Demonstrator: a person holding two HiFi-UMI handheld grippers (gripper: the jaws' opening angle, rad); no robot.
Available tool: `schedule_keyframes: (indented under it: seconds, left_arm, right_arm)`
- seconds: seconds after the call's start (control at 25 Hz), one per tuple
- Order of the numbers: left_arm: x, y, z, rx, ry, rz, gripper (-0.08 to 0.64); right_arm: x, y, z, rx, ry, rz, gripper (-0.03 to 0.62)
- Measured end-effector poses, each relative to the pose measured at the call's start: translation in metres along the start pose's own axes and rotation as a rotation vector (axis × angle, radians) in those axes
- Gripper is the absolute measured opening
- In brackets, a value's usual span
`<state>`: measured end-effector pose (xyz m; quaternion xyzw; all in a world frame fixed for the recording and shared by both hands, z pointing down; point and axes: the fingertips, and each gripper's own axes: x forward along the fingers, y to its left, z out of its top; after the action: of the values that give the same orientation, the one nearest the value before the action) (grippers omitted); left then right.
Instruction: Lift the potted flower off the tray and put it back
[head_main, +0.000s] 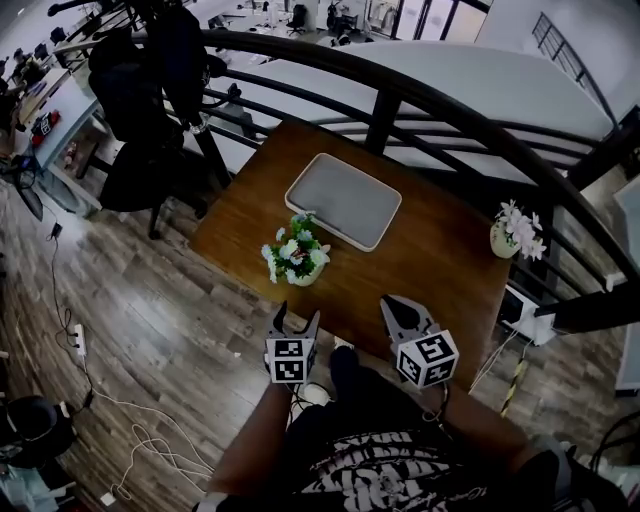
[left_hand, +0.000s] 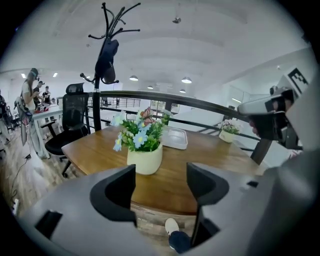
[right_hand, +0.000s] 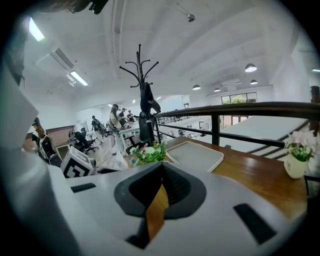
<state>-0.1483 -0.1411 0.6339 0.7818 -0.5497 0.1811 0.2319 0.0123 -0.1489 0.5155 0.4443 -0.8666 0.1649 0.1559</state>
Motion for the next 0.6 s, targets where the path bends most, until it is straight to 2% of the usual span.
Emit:
schedule_keyframes:
  seconds: [0.24, 0.4, 0.6]
  left_arm:
    - [0.038, 0.019, -0.006, -0.013, 0.032, -0.002, 0.357]
    - [0.065, 0.034, 0.000, 0.012, 0.044, -0.001, 0.379]
    - [0.097, 0.047, 0.006, 0.032, 0.065, -0.006, 0.452]
  right_arm:
    - [0.010, -0.025, 0.000, -0.011, 0.024, -0.026, -0.002]
    - [0.023, -0.032, 0.003, -0.016, 0.034, -0.022, -0.002]
    - [0.037, -0.041, 0.005, -0.045, 0.049, -0.007, -0.002]
